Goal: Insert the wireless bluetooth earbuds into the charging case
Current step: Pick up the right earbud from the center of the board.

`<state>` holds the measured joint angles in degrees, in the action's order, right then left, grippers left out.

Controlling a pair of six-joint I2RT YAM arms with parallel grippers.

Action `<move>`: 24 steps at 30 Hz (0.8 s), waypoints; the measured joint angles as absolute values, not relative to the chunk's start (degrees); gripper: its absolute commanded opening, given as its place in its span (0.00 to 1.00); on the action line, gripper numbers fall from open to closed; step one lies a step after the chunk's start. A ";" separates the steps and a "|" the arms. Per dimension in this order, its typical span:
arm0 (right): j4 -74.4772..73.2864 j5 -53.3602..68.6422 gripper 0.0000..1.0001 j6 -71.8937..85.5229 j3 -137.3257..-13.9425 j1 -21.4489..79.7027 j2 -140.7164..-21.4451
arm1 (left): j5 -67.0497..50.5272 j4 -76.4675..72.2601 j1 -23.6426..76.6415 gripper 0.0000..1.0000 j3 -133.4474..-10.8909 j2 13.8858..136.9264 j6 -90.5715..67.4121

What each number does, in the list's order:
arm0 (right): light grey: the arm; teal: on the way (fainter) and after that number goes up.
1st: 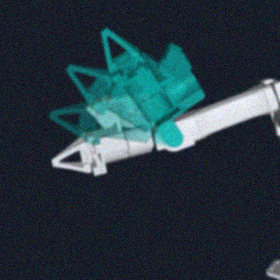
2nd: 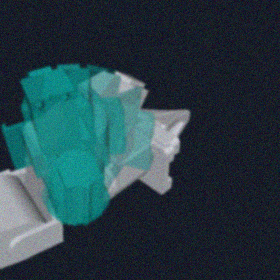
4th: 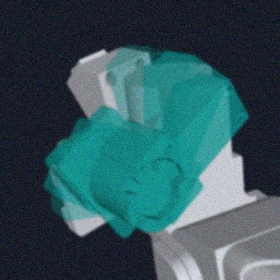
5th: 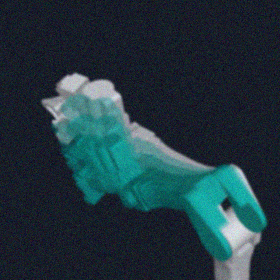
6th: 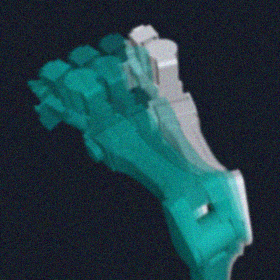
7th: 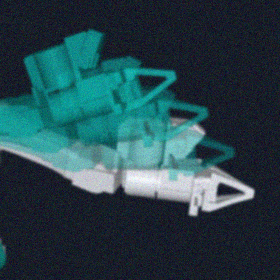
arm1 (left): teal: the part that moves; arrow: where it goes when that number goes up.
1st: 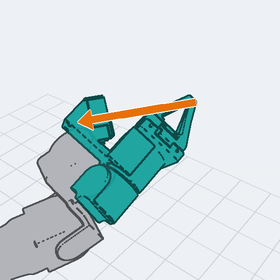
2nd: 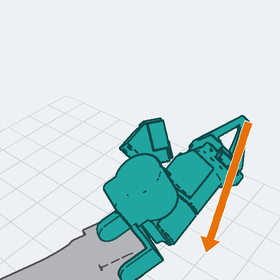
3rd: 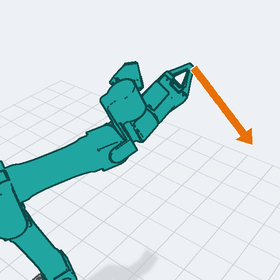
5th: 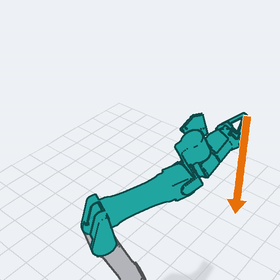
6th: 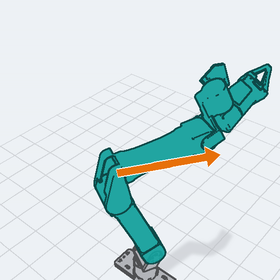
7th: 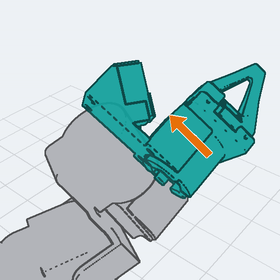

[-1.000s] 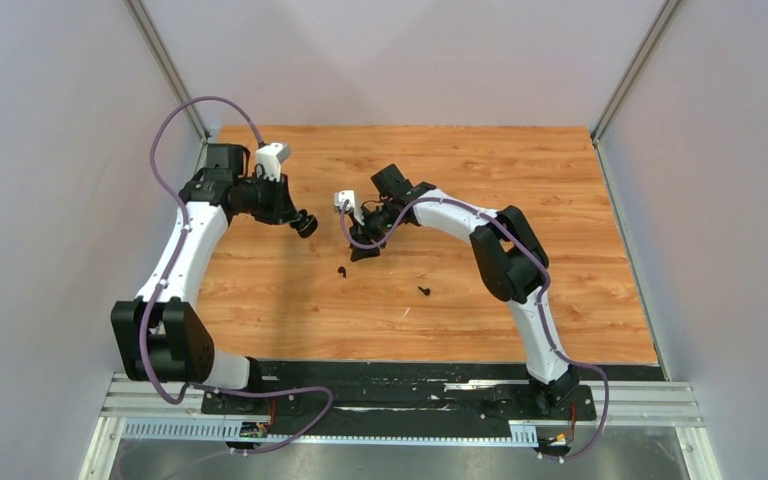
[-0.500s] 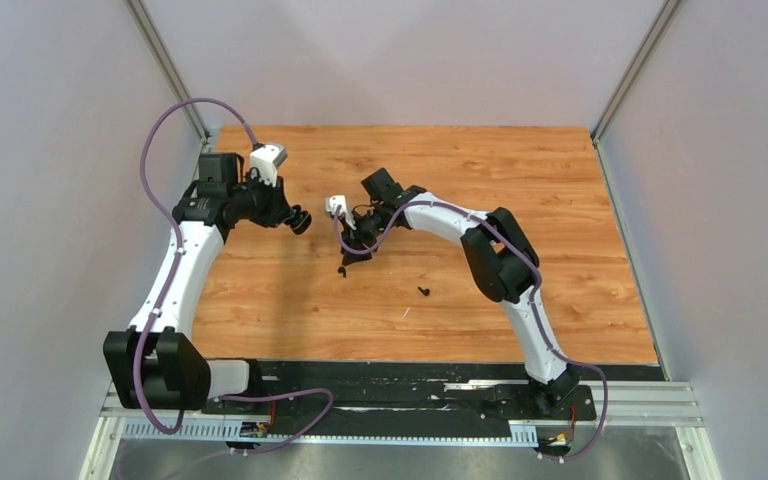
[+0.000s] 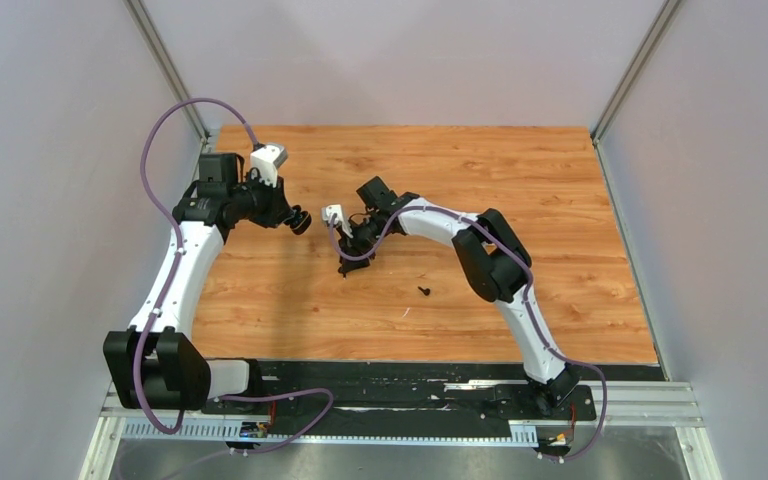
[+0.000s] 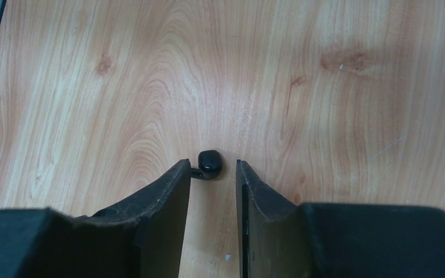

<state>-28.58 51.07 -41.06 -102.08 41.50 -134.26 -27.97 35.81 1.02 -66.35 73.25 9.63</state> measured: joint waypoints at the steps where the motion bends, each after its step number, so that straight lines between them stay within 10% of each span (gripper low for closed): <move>1: -28.56 51.07 0.31 -41.06 -102.08 41.60 -134.28 | -27.97 35.79 1.02 0.00 -66.35 73.25 9.65; 24: -27.92 46.94 0.00 -41.87 -101.49 42.72 -133.58 | -29.71 36.18 1.02 0.00 -66.35 73.49 9.65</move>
